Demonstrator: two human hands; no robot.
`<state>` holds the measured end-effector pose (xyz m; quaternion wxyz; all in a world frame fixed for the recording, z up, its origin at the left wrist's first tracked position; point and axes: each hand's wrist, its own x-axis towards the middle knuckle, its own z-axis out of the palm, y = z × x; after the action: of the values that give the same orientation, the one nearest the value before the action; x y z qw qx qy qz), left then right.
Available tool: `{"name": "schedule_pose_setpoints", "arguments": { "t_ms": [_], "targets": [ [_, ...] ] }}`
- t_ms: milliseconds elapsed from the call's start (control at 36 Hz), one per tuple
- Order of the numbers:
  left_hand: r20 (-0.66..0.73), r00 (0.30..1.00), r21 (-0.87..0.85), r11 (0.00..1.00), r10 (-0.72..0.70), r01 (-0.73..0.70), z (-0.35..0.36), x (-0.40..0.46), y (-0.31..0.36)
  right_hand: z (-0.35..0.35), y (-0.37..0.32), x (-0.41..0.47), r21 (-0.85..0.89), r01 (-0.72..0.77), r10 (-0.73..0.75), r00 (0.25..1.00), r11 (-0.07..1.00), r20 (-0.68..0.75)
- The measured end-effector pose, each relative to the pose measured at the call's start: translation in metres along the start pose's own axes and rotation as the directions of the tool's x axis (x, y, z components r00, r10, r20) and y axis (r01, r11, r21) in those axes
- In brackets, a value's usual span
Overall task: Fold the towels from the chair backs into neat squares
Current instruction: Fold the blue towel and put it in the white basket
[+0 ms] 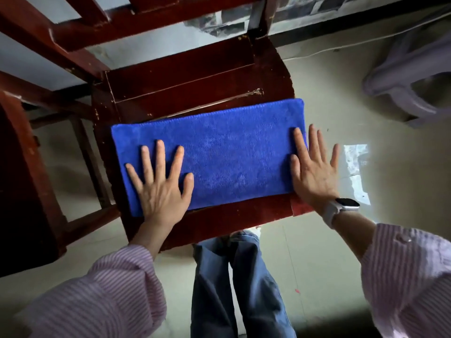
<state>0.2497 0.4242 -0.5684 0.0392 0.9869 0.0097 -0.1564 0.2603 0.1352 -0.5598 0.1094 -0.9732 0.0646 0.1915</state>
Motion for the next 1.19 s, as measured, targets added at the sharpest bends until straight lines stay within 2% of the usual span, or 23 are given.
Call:
{"name": "schedule_pose_setpoints", "arguments": {
  "t_ms": [56,139,194,222,250,306,361,444,500,556,639,694,722,778,806,861,917,972,1028,1056,1083,1139,1194],
  "targets": [
    [0.025,1.000,-0.014,1.000,-0.010,0.011,-0.004,0.000,0.003,-0.005,0.003,-0.006,0.127,-0.058,0.060,0.998,0.990,-0.010],
    [0.045,0.998,-0.046,0.998,-0.044,0.046,-0.011,-0.001,0.011,-0.010,-0.002,-0.023,0.311,-0.137,0.187,0.972,0.940,-0.139],
    [0.039,0.999,-0.057,0.998,-0.028,0.030,-0.017,-0.004,0.020,-0.010,-0.008,-0.037,0.471,-0.193,0.323,0.922,0.861,-0.212],
    [0.037,0.999,-0.060,0.998,0.005,-0.003,-0.020,-0.006,0.025,-0.013,-0.012,-0.043,0.559,-0.241,0.409,0.891,0.794,-0.198],
    [0.043,0.998,-0.061,0.997,0.052,-0.050,-0.022,-0.008,0.031,-0.014,-0.015,-0.047,0.638,-0.316,0.507,0.851,0.703,-0.138],
    [0.077,0.985,-0.057,0.987,0.153,-0.148,-0.024,-0.014,0.043,-0.012,-0.016,-0.052,0.676,-0.523,0.650,0.755,0.519,0.085],
    [0.133,0.966,-0.049,0.975,0.223,-0.218,-0.024,-0.019,0.054,-0.008,-0.020,-0.055,0.708,-0.621,0.678,0.681,0.336,0.276],
    [0.211,0.950,-0.028,0.973,0.231,-0.230,-0.022,-0.022,0.061,-0.012,-0.030,-0.052,0.794,-0.600,0.665,0.555,-0.096,0.500],
    [0.230,0.947,-0.033,0.975,0.222,-0.221,-0.022,-0.021,0.061,-0.018,-0.035,-0.046,0.769,-0.554,0.614,0.499,-0.318,0.612],
    [0.240,0.942,-0.056,0.972,0.236,-0.229,-0.025,-0.020,0.060,-0.025,-0.039,-0.038,0.721,-0.522,0.546,0.477,-0.455,0.689],
    [0.265,0.933,-0.124,0.968,0.244,-0.218,-0.032,-0.017,0.057,-0.033,-0.043,-0.031,0.692,-0.500,0.496,0.483,-0.521,0.722],
    [0.246,0.940,-0.206,0.960,0.238,-0.189,-0.037,-0.013,0.055,-0.040,-0.046,-0.030,0.707,-0.518,0.494,0.506,-0.482,0.707],
    [0.218,0.948,-0.280,0.946,0.231,-0.166,-0.040,-0.010,0.055,-0.043,-0.047,-0.031,0.738,-0.536,0.516,0.531,-0.411,0.673],
    [0.165,0.969,-0.486,0.870,0.185,-0.083,-0.049,-0.005,0.057,-0.046,-0.052,-0.035,0.824,-0.536,0.573,0.622,-0.185,0.533],
    [0.164,0.977,-0.604,0.797,0.136,-0.009,-0.057,-0.002,0.059,-0.049,-0.057,-0.038,0.870,-0.491,0.578,0.696,-0.050,0.426],
    [0.303,0.952,-0.816,0.527,0.043,0.236,-0.076,0.003,0.065,-0.055,-0.072,-0.049,0.909,-0.325,0.481,0.860,0.262,0.169],
    [0.495,0.868,-0.858,0.182,0.045,0.480,-0.092,0.009,0.069,-0.059,-0.090,-0.061,0.863,-0.131,0.262,0.965,0.488,-0.002],
    [0.585,0.807,-0.806,-0.053,0.076,0.589,-0.100,0.014,0.068,-0.058,-0.105,-0.068,0.814,-0.013,0.024,1.000,0.580,-0.002],
    [0.615,0.788,-0.776,-0.160,0.027,0.610,-0.101,0.018,0.062,-0.053,-0.117,-0.069,0.785,0.035,-0.169,0.981,0.618,0.089],
    [0.615,0.788,-0.779,-0.175,-0.026,0.602,-0.099,0.020,0.058,-0.053,-0.121,-0.069,0.785,0.038,-0.226,0.965,0.618,0.131],
    [0.597,0.797,-0.799,-0.148,-0.088,0.583,-0.095,0.021,0.055,-0.051,-0.124,-0.068,0.788,0.034,-0.240,0.960,0.615,0.146],
    [0.512,0.840,-0.852,0.015,-0.179,0.523,-0.084,0.023,0.047,-0.047,-0.125,-0.065,0.790,0.012,-0.161,0.981,0.614,0.110],
    [0.463,0.853,-0.853,0.142,-0.241,0.503,-0.073,0.025,0.043,-0.041,-0.123,-0.061,0.762,-0.005,-0.049,0.998,0.648,0.049]
  ]
}}
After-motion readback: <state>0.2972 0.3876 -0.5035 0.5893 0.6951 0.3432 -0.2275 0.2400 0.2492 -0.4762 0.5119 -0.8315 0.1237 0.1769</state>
